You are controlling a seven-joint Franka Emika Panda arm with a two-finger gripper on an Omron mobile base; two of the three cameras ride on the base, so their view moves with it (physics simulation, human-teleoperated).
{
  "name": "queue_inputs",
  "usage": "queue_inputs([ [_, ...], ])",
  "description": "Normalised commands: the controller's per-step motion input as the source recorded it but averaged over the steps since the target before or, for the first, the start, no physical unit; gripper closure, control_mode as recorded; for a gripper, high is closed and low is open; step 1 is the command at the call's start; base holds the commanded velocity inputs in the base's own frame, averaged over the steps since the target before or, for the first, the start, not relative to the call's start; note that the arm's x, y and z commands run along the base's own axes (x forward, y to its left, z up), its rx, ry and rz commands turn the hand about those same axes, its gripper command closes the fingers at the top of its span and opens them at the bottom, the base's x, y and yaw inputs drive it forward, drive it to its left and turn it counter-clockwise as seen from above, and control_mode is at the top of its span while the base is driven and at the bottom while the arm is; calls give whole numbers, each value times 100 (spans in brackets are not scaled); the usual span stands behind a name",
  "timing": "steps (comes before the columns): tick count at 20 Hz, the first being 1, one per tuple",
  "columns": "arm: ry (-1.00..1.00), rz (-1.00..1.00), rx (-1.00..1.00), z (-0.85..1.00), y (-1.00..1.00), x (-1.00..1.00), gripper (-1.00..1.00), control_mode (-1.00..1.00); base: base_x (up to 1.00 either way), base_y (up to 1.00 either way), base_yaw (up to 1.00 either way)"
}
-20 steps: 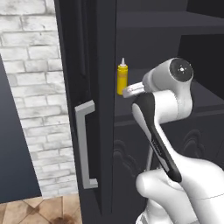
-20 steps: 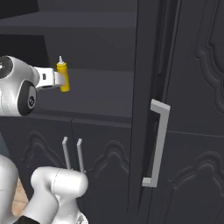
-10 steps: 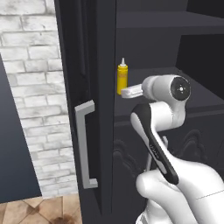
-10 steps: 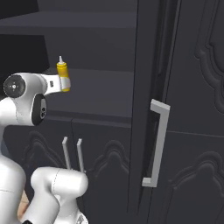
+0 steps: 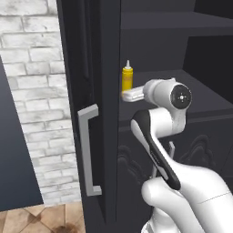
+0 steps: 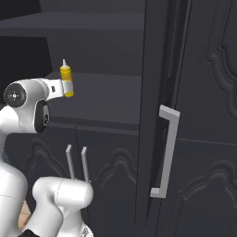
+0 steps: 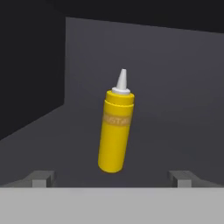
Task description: Move the hot dog bun to the plate on the dining table and place the condiment next to that plate. Then navigate to the fridge and take the sausage and place it on the plate as well.
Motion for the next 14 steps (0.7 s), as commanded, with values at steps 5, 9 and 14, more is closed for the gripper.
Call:
queue_inputs([
  [5,-1,-1,0,1,8,3,-100,-100,0,0,0],
  [9,-3,0,4,0,-1,19,-100,-100,0,0,0],
  [14,0,0,3,2,0,34,-100,-100,0,0,0],
])
